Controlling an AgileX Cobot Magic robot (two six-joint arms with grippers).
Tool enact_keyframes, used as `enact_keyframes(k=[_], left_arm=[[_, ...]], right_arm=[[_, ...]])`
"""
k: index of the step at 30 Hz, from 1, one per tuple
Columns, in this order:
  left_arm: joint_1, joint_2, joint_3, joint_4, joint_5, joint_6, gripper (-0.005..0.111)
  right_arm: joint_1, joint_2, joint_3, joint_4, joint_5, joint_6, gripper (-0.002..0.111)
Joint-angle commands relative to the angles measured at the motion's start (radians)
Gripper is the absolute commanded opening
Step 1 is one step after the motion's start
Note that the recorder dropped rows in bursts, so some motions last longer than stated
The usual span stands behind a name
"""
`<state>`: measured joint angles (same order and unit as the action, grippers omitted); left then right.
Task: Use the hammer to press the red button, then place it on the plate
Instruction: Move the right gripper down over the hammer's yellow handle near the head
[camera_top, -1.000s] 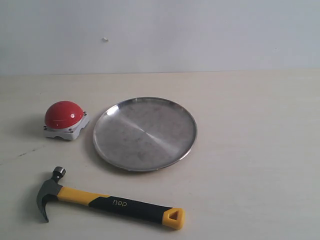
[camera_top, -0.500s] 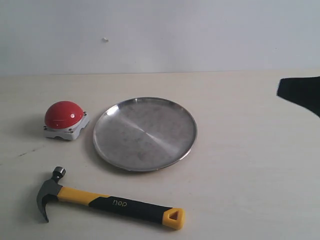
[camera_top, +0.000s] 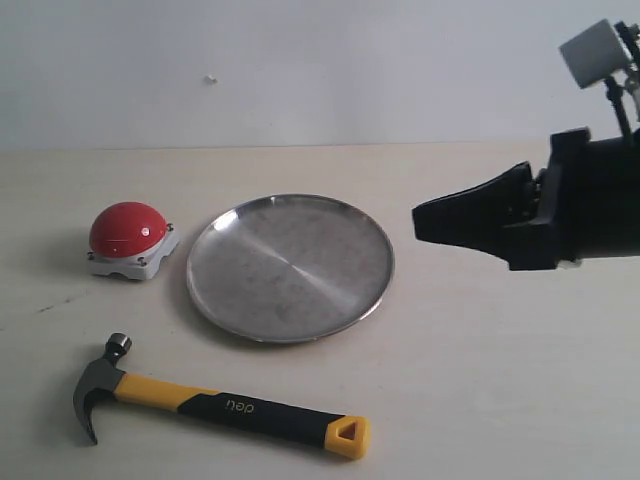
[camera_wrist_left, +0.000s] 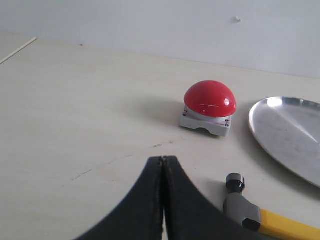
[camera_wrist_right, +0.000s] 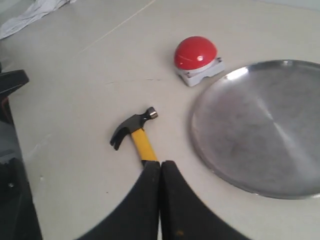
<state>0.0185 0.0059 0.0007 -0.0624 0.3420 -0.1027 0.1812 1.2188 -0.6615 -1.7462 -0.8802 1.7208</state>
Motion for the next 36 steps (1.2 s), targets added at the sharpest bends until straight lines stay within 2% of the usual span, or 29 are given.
enact_keyframes(k=[1, 3, 6, 9, 12, 16, 17, 21, 24, 26, 32, 34, 36], left_arm=[[0.005, -0.006, -0.001, -0.004, -0.007, -0.006, 0.000], [0.005, -0.006, -0.001, -0.004, -0.007, -0.006, 0.000], [0.005, -0.006, -0.001, -0.004, -0.007, -0.006, 0.000], [0.005, -0.006, -0.001, -0.004, -0.007, -0.006, 0.000], [0.005, -0.006, -0.001, -0.004, -0.007, -0.006, 0.000], [0.005, -0.006, -0.001, -0.004, -0.007, -0.006, 0.000], [0.005, -0.006, -0.001, -0.004, -0.007, -0.006, 0.000], [0.005, -0.006, -0.001, -0.004, -0.007, -0.006, 0.000], [0.005, -0.006, -0.001, -0.004, -0.007, -0.006, 0.000], [0.005, -0.006, -0.001, -0.004, -0.007, -0.006, 0.000], [0.005, -0.006, -0.001, -0.004, -0.007, -0.006, 0.000], [0.005, -0.006, -0.001, -0.004, -0.007, -0.006, 0.000], [0.005, -0.006, -0.001, -0.004, -0.007, -0.006, 0.000]], right_arm=[[0.137, 0.025, -0.032, 0.002, 0.022, 0.055, 0.000], [0.208, 0.026, -0.032, 0.002, 0.022, 0.035, 0.000], [0.323, 0.026, -0.032, 0.002, 0.042, -0.095, 0.000], [0.418, 0.026, -0.032, 0.002, 0.213, -0.307, 0.000], [0.466, 0.028, -0.030, 0.002, 0.573, -0.504, 0.000], [0.470, 0.029, -0.023, 0.004, 1.196, -0.539, 0.000], [0.470, 0.030, -0.023, 0.056, 1.318, -0.593, 0.000], [0.470, 0.044, -0.025, 0.388, 1.788, -1.114, 0.000], [0.470, 0.050, -0.028, 0.658, 1.961, -1.427, 0.000], [0.470, 0.050, -0.049, 0.913, 1.979, -1.581, 0.000], [0.470, 0.077, -0.087, 2.044, 1.973, -2.206, 0.000], [0.470, 0.103, -0.105, 2.254, 1.970, -2.302, 0.000], [0.484, 0.145, -0.139, 2.252, 1.913, -2.292, 0.000]])
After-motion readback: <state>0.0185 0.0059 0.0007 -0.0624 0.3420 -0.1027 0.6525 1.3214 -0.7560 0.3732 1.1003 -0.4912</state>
